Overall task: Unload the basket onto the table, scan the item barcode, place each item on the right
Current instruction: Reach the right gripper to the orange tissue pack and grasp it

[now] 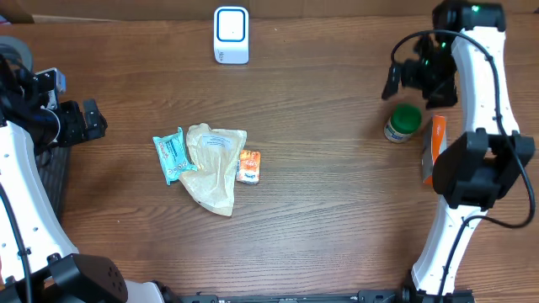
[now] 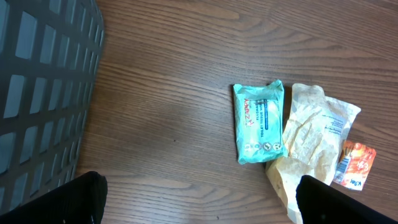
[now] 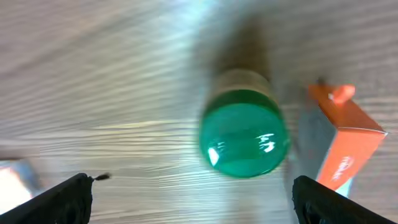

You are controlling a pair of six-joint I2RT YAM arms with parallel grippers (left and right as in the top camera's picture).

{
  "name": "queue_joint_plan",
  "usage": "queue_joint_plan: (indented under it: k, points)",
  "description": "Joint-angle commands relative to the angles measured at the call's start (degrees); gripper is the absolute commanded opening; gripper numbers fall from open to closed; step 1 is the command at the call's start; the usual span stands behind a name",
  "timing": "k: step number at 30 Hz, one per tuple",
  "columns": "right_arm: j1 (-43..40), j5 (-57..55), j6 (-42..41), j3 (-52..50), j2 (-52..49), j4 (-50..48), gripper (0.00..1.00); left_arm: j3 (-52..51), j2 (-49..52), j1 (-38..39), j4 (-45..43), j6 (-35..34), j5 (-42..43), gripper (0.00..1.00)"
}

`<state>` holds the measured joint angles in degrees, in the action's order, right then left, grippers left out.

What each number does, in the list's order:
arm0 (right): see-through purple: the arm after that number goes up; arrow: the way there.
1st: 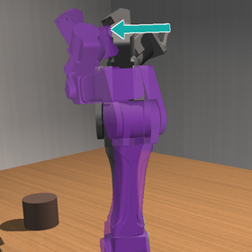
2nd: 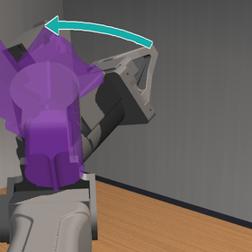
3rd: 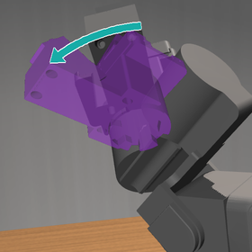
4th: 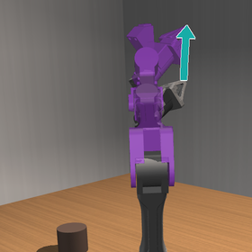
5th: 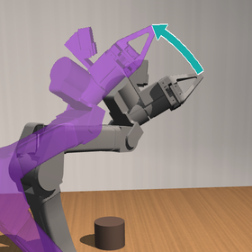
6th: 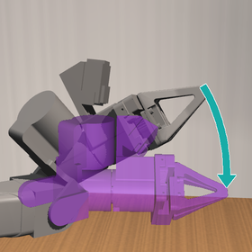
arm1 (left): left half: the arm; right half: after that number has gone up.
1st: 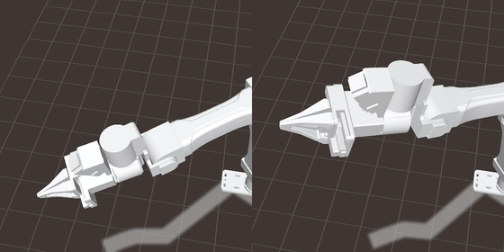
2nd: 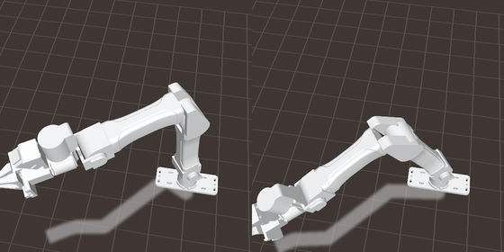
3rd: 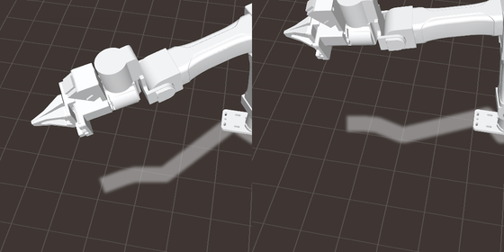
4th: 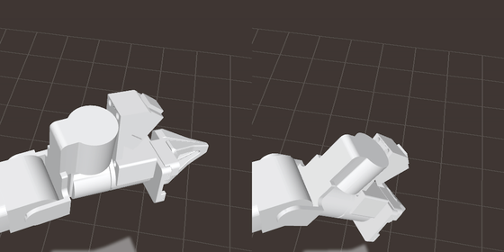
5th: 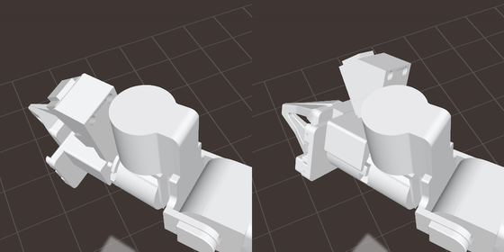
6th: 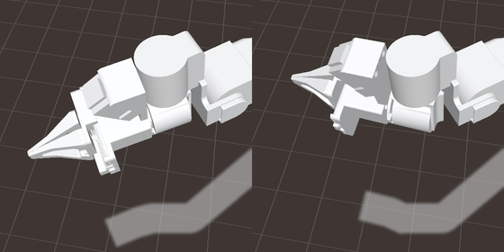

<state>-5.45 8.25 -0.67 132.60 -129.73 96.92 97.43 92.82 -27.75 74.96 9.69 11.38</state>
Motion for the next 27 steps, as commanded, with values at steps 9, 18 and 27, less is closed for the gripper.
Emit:
queue_joint_plan:
  k: [9,18,27]
  points:
    - [10.99,24.9,1.14,1.29,6.91,-4.0,1.0,-0.04,-0.31,0.39,-0.07,1.51,0.46,1.0]
    - [26.38,21.92,-5.44,-17.53,6.82,-19.71,0.68,-0.04,-0.31,0.39,-0.07,1.51,0.46,1.0]
    - [34.4,21.16,-17.57,-34.32,6.82,-36.54,0.49,-0.04,-0.28,0.39,-0.07,1.49,0.46,1.0]
